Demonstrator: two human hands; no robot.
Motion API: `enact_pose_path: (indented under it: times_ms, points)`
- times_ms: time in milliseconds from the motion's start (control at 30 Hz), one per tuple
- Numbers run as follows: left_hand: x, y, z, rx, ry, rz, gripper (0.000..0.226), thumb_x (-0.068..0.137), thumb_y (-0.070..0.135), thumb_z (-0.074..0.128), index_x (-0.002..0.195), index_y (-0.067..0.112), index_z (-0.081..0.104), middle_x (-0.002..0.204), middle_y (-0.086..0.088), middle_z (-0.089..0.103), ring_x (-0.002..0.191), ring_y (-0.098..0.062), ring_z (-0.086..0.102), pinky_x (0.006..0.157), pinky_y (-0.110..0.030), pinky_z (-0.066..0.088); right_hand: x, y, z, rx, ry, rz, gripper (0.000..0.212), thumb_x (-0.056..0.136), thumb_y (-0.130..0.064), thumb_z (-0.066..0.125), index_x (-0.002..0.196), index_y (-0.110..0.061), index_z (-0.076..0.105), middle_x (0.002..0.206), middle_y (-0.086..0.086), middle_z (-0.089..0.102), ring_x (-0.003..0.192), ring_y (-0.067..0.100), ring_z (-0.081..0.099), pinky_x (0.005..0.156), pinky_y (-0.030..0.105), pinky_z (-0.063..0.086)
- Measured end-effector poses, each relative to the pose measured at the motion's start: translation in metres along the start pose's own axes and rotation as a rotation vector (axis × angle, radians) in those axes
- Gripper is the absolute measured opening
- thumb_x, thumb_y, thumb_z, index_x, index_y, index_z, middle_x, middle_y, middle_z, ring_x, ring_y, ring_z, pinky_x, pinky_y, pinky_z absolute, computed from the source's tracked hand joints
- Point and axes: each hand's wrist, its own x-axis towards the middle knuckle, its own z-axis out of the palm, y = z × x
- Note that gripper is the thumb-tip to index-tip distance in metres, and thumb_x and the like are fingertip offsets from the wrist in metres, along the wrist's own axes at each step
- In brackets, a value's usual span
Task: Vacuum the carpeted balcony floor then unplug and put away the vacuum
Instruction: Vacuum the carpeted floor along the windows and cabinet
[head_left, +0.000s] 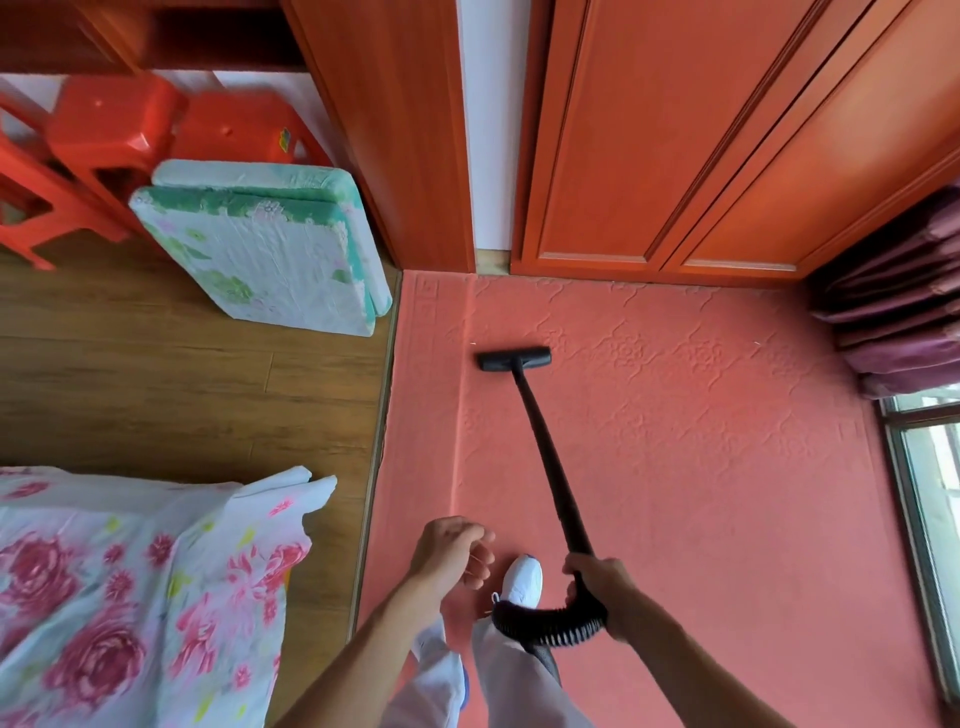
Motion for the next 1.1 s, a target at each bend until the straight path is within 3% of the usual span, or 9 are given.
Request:
enact_pose_path:
  times_ms: [200,300,467,600,667,800,900,1000,1100]
  points:
    - [-0.007,-0.005,-0.002,0.033,0.04,-0.005,0.021,0.092,0.004,0.049,0.082,0.001,0.067,0.06,-0.011,0.064,0.049,-0.021,0.055,0.045,-0.024,0.045,0.008,-0.034,0.027,-0.001,-0.047,-0.126,0.014,0.072,-0.001,0.062,0.081,0.009,0.058,0.047,0.012,0.05,0.039,0.023,0.048,0.053,0.034,0.046]
    - [-0.009,-0.007,-0.004,0.053,0.045,0.002,0.02,0.091,0.007,0.05,0.081,0.003,0.067,0.06,-0.009,0.065,0.05,-0.021,0.056,0.046,-0.025,0.045,-0.01,0.0,0.019,-0.034,-0.069,-0.087,0.023,0.062,-0.011,0.064,0.076,0.007,0.06,0.049,0.012,0.051,0.042,0.023,0.048,0.052,0.033,0.044]
    - [-0.014,-0.011,-0.009,0.077,0.057,0.015,0.02,0.091,0.007,0.05,0.085,0.001,0.068,0.062,-0.009,0.066,0.052,-0.021,0.057,0.047,-0.026,0.048,-0.021,0.053,0.015,0.078,-0.093,0.022,0.015,0.05,-0.012,0.071,0.052,0.002,0.067,0.05,0.016,0.05,0.044,0.022,0.044,0.056,0.037,0.038]
    - [-0.015,-0.015,-0.019,0.075,0.088,0.018,0.02,0.092,0.007,0.05,0.088,-0.001,0.068,0.061,-0.009,0.067,0.051,-0.02,0.058,0.047,-0.026,0.048,-0.011,0.058,0.045,0.119,-0.093,0.055,0.029,0.049,-0.02,0.076,0.064,0.002,0.065,0.053,0.015,0.054,0.047,0.023,0.05,0.057,0.036,0.041]
    - [-0.014,-0.015,-0.026,0.059,0.115,0.014,0.02,0.092,0.005,0.05,0.089,-0.003,0.068,0.06,-0.01,0.066,0.049,-0.02,0.058,0.045,-0.025,0.047,-0.011,0.042,0.066,0.176,-0.083,0.032,0.029,0.058,-0.016,0.075,0.074,0.006,0.064,0.053,0.014,0.053,0.048,0.023,0.051,0.056,0.035,0.043]
    - [-0.013,-0.019,-0.039,0.045,0.137,0.024,0.018,0.091,0.001,0.051,0.081,-0.003,0.066,0.053,-0.009,0.062,0.04,-0.017,0.053,0.04,-0.021,0.042,0.0,-0.022,0.096,0.16,-0.039,-0.03,0.02,0.072,-0.007,0.075,0.074,0.006,0.06,0.052,0.012,0.05,0.039,0.021,0.051,0.041,0.026,0.044]
    - [-0.012,-0.025,-0.046,0.055,0.137,0.047,0.02,0.089,0.0,0.051,0.076,-0.001,0.065,0.054,-0.012,0.061,0.039,-0.018,0.05,0.041,-0.021,0.037,0.027,-0.064,0.102,0.17,-0.004,-0.051,0.02,0.079,-0.006,0.072,0.089,0.003,0.056,0.058,0.011,0.052,0.038,0.022,0.055,0.049,0.032,0.052]
    - [-0.012,-0.034,-0.051,0.06,0.134,0.056,0.02,0.088,-0.001,0.05,0.077,-0.003,0.066,0.056,-0.013,0.06,0.04,-0.019,0.05,0.043,-0.022,0.036,0.039,-0.074,0.1,0.075,0.026,-0.081,0.018,0.079,-0.006,0.068,0.088,0.0,0.054,0.061,0.011,0.056,0.05,0.027,0.061,0.058,0.036,0.057]
    - [-0.01,-0.045,-0.05,0.07,0.136,0.024,0.02,0.088,0.0,0.05,0.077,-0.003,0.067,0.054,-0.011,0.061,0.041,-0.019,0.05,0.043,-0.023,0.037,0.023,-0.055,0.091,-0.011,0.027,-0.057,0.012,0.076,-0.003,0.064,0.085,0.003,0.058,0.056,0.01,0.055,0.049,0.026,0.058,0.052,0.03,0.054]
